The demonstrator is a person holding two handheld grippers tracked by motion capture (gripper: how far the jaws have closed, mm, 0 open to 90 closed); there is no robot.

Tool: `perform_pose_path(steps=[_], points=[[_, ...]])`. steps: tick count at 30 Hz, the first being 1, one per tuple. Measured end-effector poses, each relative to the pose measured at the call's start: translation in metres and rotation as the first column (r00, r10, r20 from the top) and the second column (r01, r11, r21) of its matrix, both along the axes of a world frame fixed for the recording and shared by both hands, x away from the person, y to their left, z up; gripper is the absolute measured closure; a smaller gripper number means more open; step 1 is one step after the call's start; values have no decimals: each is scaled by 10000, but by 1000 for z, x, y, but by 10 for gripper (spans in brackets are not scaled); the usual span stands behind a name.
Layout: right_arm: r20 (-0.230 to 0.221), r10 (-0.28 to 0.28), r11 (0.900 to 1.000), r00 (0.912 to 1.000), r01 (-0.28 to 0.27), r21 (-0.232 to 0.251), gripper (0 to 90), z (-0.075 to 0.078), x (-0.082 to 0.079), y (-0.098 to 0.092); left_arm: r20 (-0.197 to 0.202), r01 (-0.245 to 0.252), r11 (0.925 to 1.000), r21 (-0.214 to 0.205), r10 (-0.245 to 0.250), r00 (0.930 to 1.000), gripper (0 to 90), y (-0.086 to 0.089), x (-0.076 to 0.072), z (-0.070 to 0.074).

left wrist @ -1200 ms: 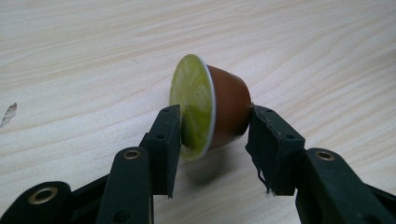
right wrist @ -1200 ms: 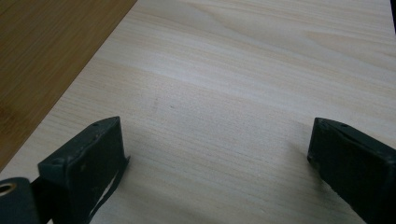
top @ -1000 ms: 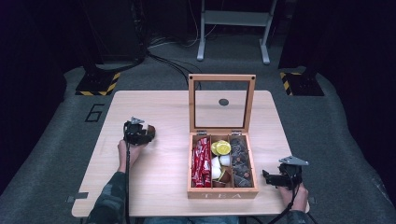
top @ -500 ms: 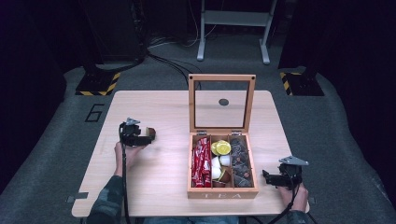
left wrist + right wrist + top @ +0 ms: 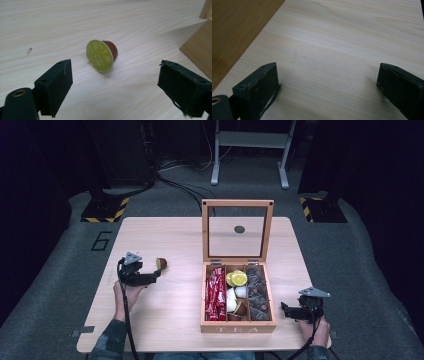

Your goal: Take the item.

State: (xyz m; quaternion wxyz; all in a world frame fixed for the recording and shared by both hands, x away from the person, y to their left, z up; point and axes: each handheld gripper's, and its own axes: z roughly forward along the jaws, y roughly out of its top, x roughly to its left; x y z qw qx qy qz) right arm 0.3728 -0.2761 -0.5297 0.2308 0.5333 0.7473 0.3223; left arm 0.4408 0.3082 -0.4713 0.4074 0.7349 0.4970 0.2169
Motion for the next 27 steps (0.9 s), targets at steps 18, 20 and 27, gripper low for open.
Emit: perform_pose_path(steps=[18, 20, 27], points=[[3, -15, 10000, 10000, 15, -7, 33, 0, 0, 0, 594, -317, 9983, 479, 289, 9978, 85, 24, -72, 2], [2, -13, 10000, 10000, 13, -3, 33, 0, 0, 0, 595, -404, 9979, 510, 374, 9975, 84, 28, -79, -1], [1, -24, 10000, 10000, 24, 1, 33, 0, 0, 0, 314, -698, 9940, 847, 674, 9972, 78, 45, -98, -15]])
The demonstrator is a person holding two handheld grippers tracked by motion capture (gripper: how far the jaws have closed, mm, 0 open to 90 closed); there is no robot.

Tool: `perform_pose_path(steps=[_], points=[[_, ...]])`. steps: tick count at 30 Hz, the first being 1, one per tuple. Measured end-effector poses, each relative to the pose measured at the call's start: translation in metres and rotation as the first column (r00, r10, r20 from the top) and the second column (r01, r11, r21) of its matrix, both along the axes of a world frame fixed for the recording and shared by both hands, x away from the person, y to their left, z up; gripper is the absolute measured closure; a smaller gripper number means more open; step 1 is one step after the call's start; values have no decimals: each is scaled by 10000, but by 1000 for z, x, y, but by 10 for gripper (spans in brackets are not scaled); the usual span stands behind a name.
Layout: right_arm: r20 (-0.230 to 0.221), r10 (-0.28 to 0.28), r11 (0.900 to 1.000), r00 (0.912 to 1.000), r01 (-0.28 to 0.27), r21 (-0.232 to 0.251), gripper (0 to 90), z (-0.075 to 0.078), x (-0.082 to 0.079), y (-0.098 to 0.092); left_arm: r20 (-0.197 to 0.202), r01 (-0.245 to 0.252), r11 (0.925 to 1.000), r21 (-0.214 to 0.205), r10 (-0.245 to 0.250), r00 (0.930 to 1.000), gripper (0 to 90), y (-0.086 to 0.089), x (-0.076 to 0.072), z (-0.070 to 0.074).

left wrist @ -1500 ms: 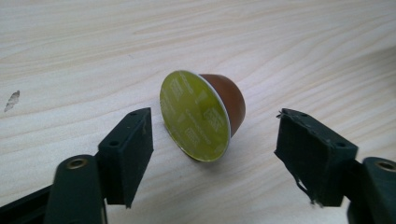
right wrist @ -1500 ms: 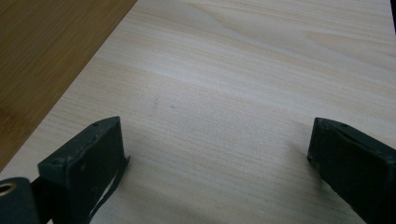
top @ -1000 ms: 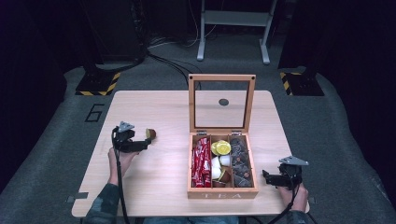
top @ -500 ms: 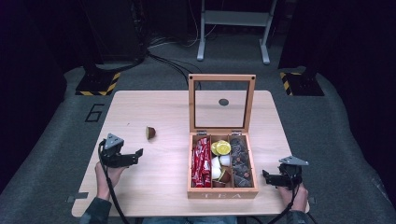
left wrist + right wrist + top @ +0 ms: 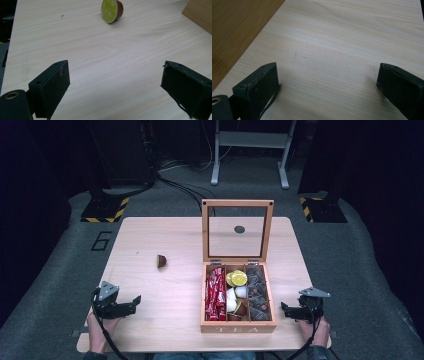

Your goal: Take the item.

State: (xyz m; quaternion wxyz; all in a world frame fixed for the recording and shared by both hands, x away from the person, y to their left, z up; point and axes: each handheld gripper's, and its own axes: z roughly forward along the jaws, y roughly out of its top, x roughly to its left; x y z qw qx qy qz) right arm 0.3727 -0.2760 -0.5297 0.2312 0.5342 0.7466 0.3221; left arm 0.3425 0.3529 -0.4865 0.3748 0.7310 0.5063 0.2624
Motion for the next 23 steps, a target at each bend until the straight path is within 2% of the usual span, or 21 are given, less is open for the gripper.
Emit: perform_pose_path(steps=[7, 11, 13, 14, 15, 17, 23], points=[[0, 2, 10000, 10000, -2, -4, 33, 0, 0, 0, -740, -418, 9990, 169, 430, 9963, 46, 18, -10, -25], [2, 0, 10000, 10000, 0, 0, 33, 0, 0, 0, -1082, -555, 9977, 393, 595, 9924, 14, 22, -13, -32], [0, 0, 10000, 10000, 0, -1, 33, 0, 0, 0, -1057, -649, 9968, 476, 696, 9920, 0, 22, -12, -35], [-1, 0, 10000, 10000, 0, 0, 33, 0, 0, 0, -1217, -605, 9968, 519, 664, 9903, 0, 22, -12, -36], [1, -1, 10000, 10000, 1, 0, 33, 0, 0, 0, -1102, -630, 9965, 552, 688, 9915, 0, 21, -11, -38], [3, -2, 10000, 10000, 2, -3, 32, 0, 0, 0, -1173, -587, 9962, 645, 659, 9909, 0, 21, -11, -40], [-1, -13, 10000, 10000, 13, 2, 31, 0, 0, 0, -1324, -452, 9973, 570, 525, 9898, 0, 22, -8, -46]])
